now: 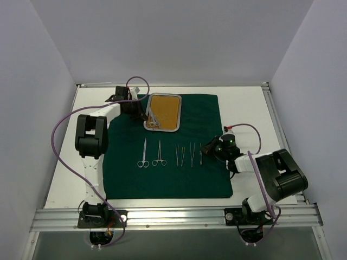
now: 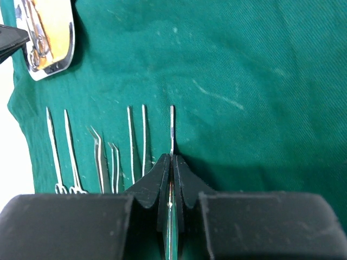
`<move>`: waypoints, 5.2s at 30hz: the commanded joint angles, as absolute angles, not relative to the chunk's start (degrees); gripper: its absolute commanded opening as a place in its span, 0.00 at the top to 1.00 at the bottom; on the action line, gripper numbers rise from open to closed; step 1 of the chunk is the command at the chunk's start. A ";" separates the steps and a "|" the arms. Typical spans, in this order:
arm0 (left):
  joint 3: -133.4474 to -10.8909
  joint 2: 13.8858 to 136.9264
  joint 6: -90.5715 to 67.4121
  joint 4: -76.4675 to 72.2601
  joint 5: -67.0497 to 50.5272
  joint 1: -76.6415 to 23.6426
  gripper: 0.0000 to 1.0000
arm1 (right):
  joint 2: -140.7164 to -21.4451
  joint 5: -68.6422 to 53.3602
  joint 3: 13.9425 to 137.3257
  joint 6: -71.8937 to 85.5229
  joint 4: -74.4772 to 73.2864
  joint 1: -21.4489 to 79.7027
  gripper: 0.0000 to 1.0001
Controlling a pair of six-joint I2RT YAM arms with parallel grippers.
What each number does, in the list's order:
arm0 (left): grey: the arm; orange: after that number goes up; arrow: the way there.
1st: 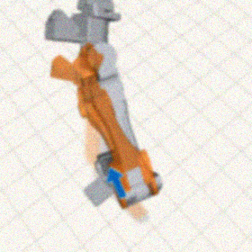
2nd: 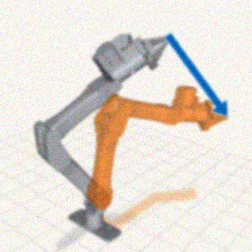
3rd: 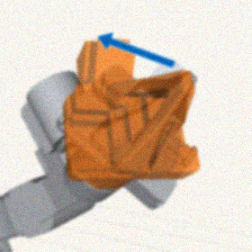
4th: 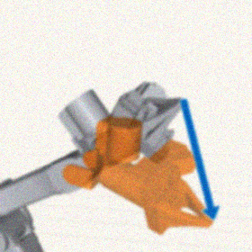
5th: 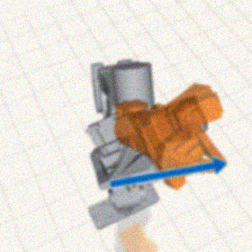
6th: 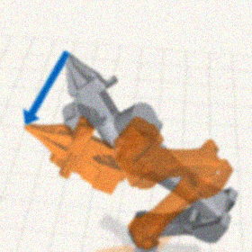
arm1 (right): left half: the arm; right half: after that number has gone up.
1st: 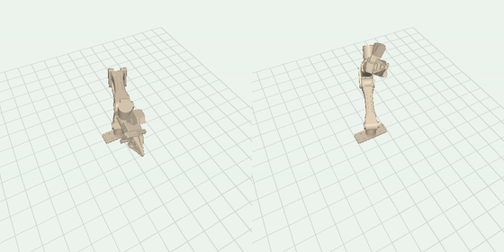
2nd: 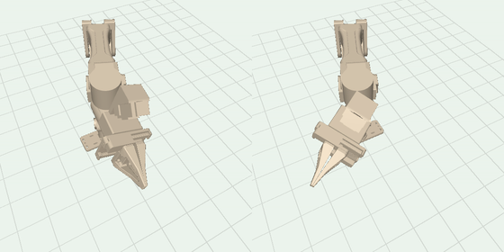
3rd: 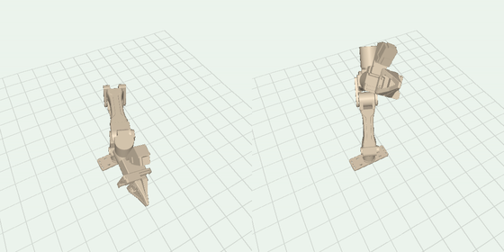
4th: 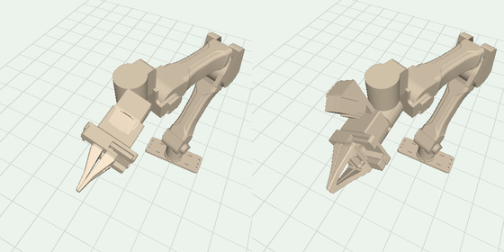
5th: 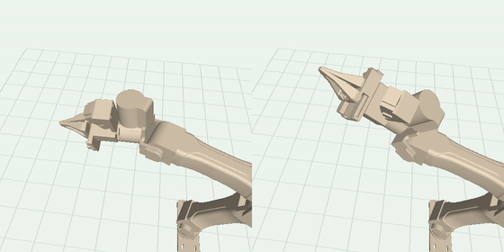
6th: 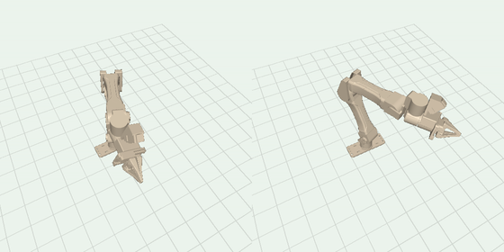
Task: Open and lay out the surgical kit
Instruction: Place the medical item in the surgical kit, then adjust the medical item in the surgical kit, then pick up the medical item from the container.
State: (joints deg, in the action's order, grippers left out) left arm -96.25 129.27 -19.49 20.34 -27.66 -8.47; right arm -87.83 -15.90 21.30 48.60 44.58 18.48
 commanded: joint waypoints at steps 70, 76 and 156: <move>-98.17 128.14 -20.13 17.58 -27.95 -8.09 0.98 | -78.31 10.81 30.32 51.86 1.14 35.24 1.00; -98.17 128.23 -20.21 17.58 -27.95 -8.09 0.98 | -80.42 9.41 30.32 52.03 3.25 35.95 1.00; -97.82 129.99 -21.88 17.23 -29.44 -7.65 0.98 | -146.42 -0.18 120.76 17.84 -5.70 40.43 0.81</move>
State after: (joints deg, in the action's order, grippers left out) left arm -96.25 129.78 -21.91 19.81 -29.23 -8.01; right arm -144.46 -1.21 119.04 19.11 -1.17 40.12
